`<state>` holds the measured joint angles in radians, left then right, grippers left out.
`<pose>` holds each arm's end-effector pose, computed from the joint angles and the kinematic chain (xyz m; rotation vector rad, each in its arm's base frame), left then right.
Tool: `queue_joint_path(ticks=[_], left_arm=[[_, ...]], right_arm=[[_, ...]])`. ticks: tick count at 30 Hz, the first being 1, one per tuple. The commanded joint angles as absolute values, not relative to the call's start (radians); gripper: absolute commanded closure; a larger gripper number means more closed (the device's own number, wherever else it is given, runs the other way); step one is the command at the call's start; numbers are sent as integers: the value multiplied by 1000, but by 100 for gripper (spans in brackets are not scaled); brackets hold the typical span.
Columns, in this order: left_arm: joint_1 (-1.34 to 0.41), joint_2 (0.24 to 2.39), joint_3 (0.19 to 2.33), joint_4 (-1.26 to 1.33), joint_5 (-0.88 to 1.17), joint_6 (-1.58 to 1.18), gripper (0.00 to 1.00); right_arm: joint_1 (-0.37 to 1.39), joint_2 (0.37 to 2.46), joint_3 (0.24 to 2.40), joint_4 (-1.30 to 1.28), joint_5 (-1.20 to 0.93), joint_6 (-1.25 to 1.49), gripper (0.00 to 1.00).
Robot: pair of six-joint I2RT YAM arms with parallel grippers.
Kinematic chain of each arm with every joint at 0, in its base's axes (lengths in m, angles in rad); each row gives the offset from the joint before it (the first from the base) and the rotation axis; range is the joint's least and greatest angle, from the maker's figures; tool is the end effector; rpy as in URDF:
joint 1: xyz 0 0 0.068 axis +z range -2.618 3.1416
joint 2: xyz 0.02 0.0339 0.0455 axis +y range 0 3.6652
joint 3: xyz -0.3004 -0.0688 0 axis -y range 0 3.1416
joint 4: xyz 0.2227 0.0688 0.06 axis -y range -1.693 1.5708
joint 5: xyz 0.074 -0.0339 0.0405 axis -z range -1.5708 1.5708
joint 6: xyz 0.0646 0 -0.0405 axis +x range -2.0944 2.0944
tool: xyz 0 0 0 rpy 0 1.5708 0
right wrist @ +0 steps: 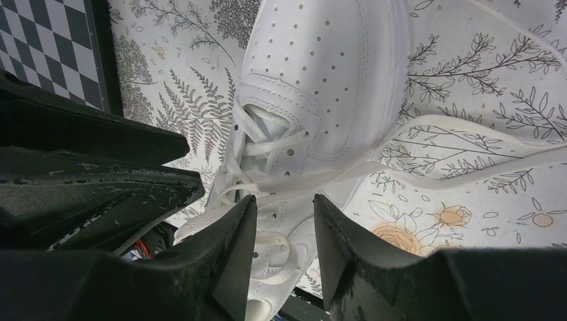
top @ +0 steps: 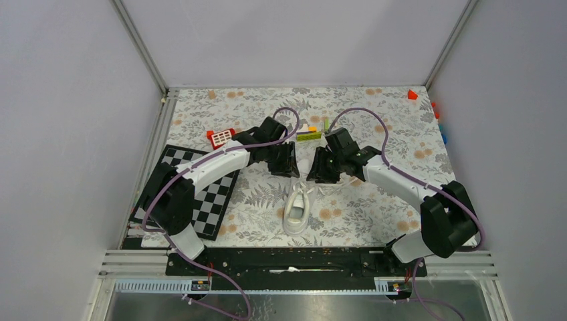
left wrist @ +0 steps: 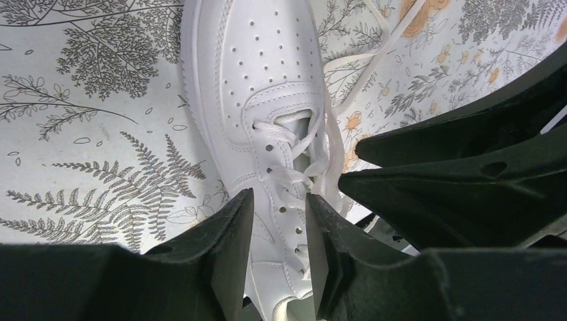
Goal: Tie the shoes
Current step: Cross the shoelace with the shoelace.
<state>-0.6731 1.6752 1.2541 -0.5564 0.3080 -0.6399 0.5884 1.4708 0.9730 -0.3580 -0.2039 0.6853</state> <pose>0.2653 -0.2365 0.2636 0.1749 2.7288 -0.8454 0.2459 0.1798 0.2551 0.0264 2.5748 0.7832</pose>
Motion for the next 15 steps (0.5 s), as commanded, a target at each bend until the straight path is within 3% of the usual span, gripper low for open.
queue_joint_path(ticks=[1, 15], left_arm=[[-673, 1661, 1271, -562, 258, -634, 63], [-695, 1697, 1309, -563, 378, -598, 63]], right_arm=[[593, 1471, 1013, -365, -219, 671, 55], [592, 1425, 983, -371, -174, 688, 54]])
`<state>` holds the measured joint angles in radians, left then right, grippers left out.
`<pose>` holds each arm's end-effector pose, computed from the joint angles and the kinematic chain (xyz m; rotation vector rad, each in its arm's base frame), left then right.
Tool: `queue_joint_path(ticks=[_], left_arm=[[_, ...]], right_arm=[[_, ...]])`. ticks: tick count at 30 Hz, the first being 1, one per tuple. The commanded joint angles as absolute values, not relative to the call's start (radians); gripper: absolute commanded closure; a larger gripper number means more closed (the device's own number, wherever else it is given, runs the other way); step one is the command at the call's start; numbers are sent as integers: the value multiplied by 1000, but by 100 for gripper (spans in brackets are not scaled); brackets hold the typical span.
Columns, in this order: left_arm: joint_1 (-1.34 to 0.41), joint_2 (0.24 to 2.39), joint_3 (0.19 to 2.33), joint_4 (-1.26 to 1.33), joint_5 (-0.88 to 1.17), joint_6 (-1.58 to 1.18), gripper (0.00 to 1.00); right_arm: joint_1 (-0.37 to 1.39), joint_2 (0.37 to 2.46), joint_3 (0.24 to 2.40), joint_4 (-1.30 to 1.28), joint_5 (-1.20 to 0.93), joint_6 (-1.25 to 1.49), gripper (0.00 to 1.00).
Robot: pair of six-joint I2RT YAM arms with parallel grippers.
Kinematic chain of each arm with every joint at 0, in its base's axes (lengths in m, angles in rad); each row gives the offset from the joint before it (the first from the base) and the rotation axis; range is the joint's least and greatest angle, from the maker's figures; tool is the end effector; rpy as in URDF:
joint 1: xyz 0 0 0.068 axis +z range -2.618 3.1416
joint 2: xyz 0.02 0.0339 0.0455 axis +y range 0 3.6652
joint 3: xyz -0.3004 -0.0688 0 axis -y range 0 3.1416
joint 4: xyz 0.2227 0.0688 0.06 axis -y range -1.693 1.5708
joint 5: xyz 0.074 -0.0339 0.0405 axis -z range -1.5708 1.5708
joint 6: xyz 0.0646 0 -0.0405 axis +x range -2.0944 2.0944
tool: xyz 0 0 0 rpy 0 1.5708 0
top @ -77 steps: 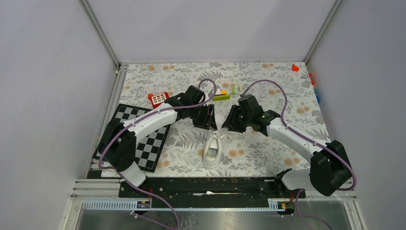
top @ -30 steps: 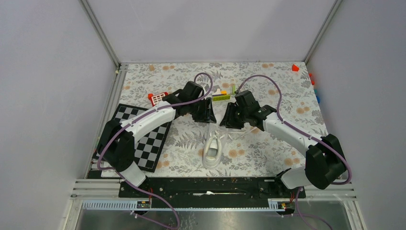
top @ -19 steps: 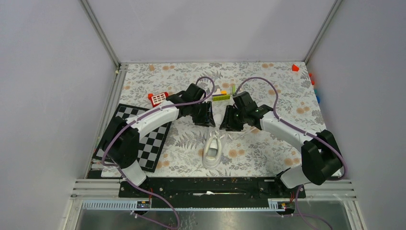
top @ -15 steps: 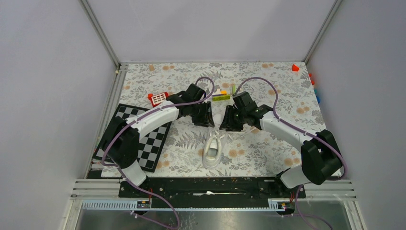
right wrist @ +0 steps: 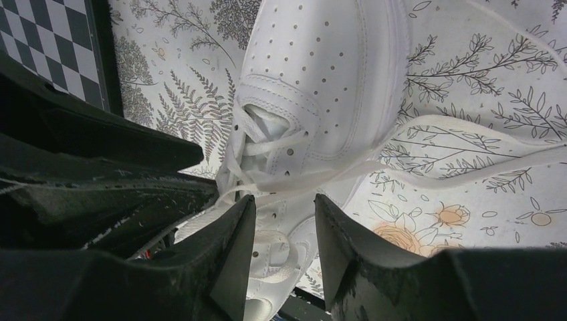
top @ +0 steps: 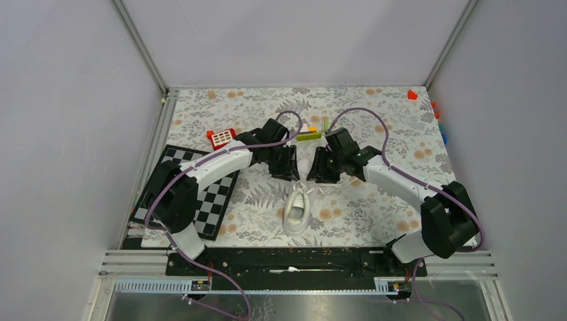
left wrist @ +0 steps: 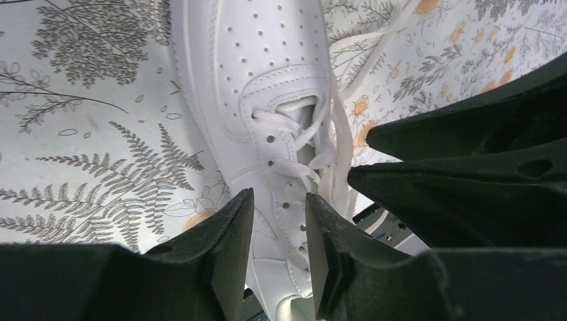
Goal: Tie the shoes
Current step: Cross the shoelace with the shoelace.
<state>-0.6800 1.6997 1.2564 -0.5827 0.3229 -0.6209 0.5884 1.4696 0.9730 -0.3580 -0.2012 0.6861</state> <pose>0.2636 -0.2396 0.2544 0.2087 2.7767 -0.8311 0.2459 0.1796 0.2554 0.0285 2.5730 0.7812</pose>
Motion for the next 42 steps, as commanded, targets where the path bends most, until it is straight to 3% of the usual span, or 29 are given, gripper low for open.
queue_joint_path(ticks=[1, 35, 42], left_arm=[[-697, 1696, 1311, -562, 382, -601, 63], [-707, 1705, 1297, -436, 509, -672, 66], [-707, 1703, 1309, -472, 414, -660, 66]], right_arm=[[593, 1418, 982, -372, -166, 689, 54], [591, 1393, 971, -385, -148, 691, 53], [592, 1387, 971, -386, -148, 693, 53]])
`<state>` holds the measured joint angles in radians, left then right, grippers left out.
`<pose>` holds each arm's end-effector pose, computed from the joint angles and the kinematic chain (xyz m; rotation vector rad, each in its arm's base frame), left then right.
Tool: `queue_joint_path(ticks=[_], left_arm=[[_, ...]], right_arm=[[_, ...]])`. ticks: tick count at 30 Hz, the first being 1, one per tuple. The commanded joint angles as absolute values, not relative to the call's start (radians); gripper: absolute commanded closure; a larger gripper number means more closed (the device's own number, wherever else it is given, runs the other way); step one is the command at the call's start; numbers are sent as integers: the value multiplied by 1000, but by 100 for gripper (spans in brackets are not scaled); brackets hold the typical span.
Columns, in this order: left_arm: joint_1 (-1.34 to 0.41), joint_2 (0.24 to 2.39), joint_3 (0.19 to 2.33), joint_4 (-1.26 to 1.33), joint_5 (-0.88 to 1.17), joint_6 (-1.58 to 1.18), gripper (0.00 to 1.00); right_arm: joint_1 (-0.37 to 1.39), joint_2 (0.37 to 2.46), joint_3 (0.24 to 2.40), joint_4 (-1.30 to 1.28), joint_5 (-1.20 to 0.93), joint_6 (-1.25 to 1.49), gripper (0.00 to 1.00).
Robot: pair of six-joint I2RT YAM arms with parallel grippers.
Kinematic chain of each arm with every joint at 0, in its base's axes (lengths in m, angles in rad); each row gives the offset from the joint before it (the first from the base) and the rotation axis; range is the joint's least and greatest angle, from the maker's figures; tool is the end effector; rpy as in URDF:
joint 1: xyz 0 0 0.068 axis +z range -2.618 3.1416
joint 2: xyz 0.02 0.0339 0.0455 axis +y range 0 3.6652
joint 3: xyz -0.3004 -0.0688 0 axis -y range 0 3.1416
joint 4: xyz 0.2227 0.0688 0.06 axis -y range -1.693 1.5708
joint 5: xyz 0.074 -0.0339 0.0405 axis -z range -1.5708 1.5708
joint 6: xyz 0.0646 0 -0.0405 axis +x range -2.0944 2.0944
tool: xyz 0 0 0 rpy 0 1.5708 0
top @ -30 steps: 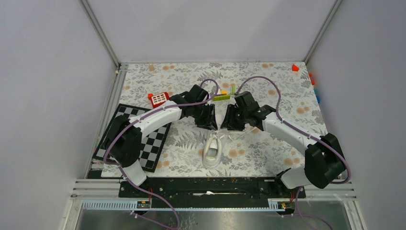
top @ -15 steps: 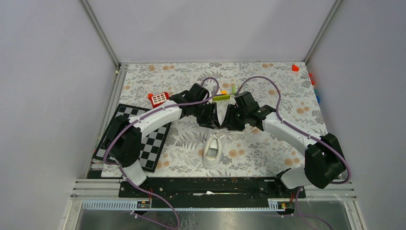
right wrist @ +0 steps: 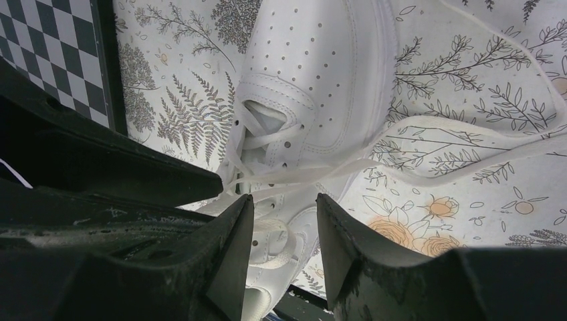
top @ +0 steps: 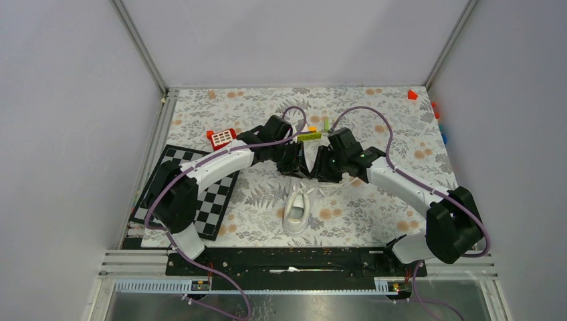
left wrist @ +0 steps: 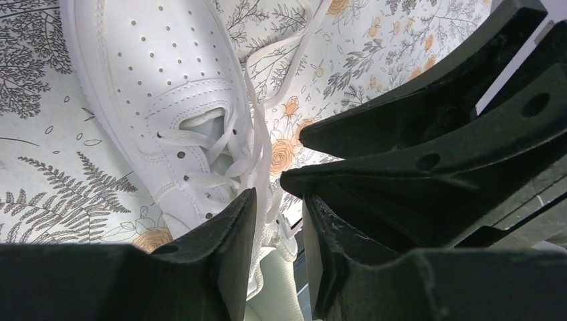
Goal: Tie the shoes
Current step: Cross the shoelace with the shoelace.
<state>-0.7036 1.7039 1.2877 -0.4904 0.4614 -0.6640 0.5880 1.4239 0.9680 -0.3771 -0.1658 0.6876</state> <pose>0.2628 -0.2607 0.2723 0.2727 2.7007 -1.0821 0.2396 0.1725 0.2646 0.0450 2.5413 0.7544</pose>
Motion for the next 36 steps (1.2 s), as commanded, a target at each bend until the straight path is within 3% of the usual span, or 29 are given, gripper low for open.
queue_joint_path(ticks=[1, 12, 17, 20, 36], left_arm=[[-708, 1709, 1318, -490, 410, -653, 66], [-735, 1751, 1354, -558, 440, -607, 67], [-735, 1747, 1362, -571, 406, -610, 93], [-736, 1716, 1365, -566, 367, -612, 99], [-718, 1577, 1317, -496, 339, -586, 100]], right_arm=[[591, 1386, 971, -385, -149, 693, 53], [585, 1358, 953, -399, -121, 697, 52], [576, 1340, 948, -406, -117, 699, 51], [576, 1336, 951, -409, -122, 699, 51], [574, 1277, 870, -308, -117, 836, 50]])
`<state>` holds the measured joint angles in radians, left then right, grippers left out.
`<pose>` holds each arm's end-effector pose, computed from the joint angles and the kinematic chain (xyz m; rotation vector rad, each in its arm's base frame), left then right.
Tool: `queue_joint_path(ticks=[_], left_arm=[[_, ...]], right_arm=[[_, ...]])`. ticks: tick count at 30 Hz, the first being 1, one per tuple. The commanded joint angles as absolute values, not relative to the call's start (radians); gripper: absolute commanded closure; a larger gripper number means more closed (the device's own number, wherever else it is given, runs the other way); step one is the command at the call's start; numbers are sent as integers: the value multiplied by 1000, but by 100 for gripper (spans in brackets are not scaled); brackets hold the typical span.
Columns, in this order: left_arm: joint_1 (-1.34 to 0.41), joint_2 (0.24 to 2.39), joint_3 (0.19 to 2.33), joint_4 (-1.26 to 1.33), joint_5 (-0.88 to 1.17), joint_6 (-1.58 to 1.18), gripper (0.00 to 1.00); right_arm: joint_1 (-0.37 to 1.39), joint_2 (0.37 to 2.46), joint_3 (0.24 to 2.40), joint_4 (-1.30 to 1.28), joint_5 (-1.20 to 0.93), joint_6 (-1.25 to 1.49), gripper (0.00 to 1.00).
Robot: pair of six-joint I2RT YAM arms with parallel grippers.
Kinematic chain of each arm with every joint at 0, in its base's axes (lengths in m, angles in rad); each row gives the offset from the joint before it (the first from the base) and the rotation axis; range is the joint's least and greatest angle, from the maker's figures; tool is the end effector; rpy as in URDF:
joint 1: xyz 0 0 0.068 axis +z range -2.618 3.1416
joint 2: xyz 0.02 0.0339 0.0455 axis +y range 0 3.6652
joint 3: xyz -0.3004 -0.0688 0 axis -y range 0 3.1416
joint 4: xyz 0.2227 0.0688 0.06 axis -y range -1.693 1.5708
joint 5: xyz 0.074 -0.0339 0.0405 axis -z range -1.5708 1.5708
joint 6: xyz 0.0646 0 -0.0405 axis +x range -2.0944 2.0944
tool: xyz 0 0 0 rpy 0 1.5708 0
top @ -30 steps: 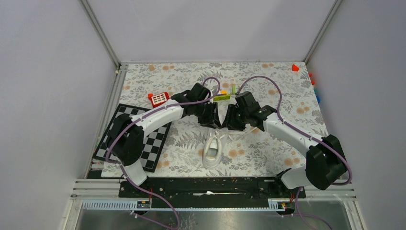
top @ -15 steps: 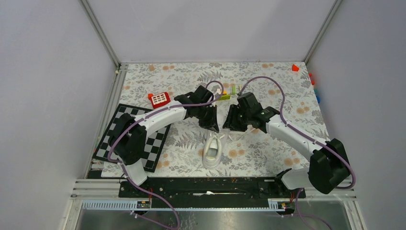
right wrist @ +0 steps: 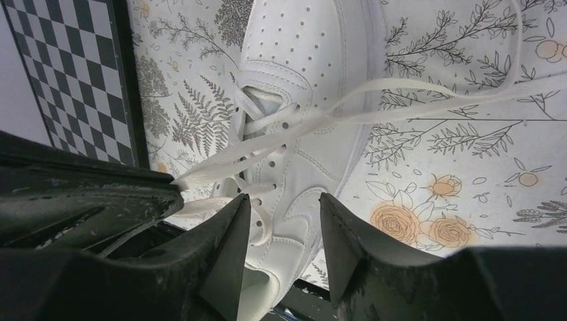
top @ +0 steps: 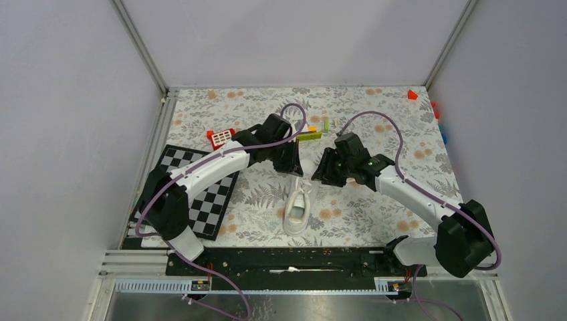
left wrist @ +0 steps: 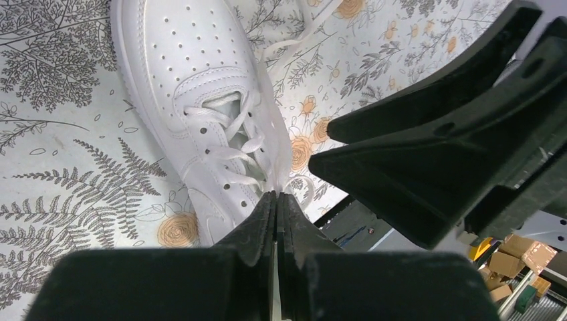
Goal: Tie the shoes
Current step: Cross the shoelace with the shoelace.
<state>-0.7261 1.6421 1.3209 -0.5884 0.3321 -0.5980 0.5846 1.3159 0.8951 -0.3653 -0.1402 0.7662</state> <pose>0.2512 -0.2512 0.2932 0.3242 2.6552 -0.9164 0.2198 0.1563 0.2704 0.1544 2.4966 0.7839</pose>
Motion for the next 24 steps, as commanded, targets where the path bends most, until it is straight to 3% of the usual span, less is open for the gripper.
queue_joint_path(ticks=[1, 14, 24], left_arm=[[-719, 1573, 1314, -492, 339, -586, 100], [-705, 1537, 1262, -443, 375, -583, 100], [-699, 1546, 1258, -423, 394, -588, 100]], right_arm=[[573, 1272, 858, -296, -117, 851, 50], [413, 1232, 682, -99, -182, 1099, 45], [364, 1401, 700, 7, -235, 1168, 46]])
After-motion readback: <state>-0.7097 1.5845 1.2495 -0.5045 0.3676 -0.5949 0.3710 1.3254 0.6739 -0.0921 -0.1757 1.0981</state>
